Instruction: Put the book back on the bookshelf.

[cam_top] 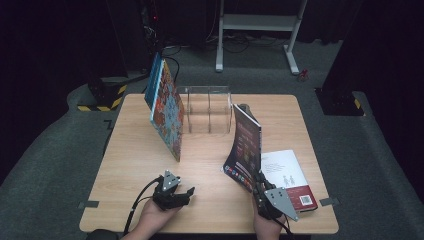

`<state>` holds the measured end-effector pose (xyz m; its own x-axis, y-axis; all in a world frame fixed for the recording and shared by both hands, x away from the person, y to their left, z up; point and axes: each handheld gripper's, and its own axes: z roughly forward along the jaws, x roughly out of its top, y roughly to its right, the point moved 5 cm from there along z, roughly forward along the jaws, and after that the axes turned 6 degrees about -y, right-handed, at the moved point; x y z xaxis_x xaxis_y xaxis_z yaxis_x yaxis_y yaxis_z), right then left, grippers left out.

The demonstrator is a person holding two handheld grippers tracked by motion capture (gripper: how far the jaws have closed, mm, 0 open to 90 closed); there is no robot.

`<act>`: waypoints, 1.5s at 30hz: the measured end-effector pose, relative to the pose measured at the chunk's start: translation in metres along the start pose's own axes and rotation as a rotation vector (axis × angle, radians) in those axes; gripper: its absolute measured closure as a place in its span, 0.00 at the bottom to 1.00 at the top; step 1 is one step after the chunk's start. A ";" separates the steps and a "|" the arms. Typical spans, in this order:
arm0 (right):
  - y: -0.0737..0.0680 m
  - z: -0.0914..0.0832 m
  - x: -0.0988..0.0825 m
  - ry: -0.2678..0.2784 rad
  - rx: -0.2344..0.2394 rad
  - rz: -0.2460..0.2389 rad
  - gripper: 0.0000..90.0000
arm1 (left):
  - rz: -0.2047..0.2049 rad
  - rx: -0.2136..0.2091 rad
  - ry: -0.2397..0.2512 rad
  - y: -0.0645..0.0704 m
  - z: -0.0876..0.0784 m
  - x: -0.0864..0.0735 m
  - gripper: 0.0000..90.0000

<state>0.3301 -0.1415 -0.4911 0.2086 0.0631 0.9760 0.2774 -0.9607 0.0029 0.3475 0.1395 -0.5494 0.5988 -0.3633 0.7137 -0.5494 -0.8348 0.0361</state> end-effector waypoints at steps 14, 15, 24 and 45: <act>0.001 -0.005 0.000 -0.004 0.006 0.035 0.93 | -0.006 -0.006 -0.003 0.001 0.001 -0.001 0.34; 0.001 -0.006 0.001 -0.001 0.007 0.037 0.93 | -0.010 -0.010 -0.002 0.002 0.001 -0.001 0.34; -0.008 -0.010 0.007 0.014 0.013 0.028 0.93 | -0.018 -0.018 -0.001 0.003 0.001 -0.001 0.34; -0.043 -0.009 0.006 0.031 -0.035 -0.028 0.93 | 0.030 -0.084 0.148 0.025 -0.041 0.043 0.30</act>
<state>0.3111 -0.1020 -0.4833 0.1716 0.0821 0.9817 0.2493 -0.9677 0.0374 0.3353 0.1202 -0.4891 0.4922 -0.3178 0.8104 -0.6164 -0.7846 0.0667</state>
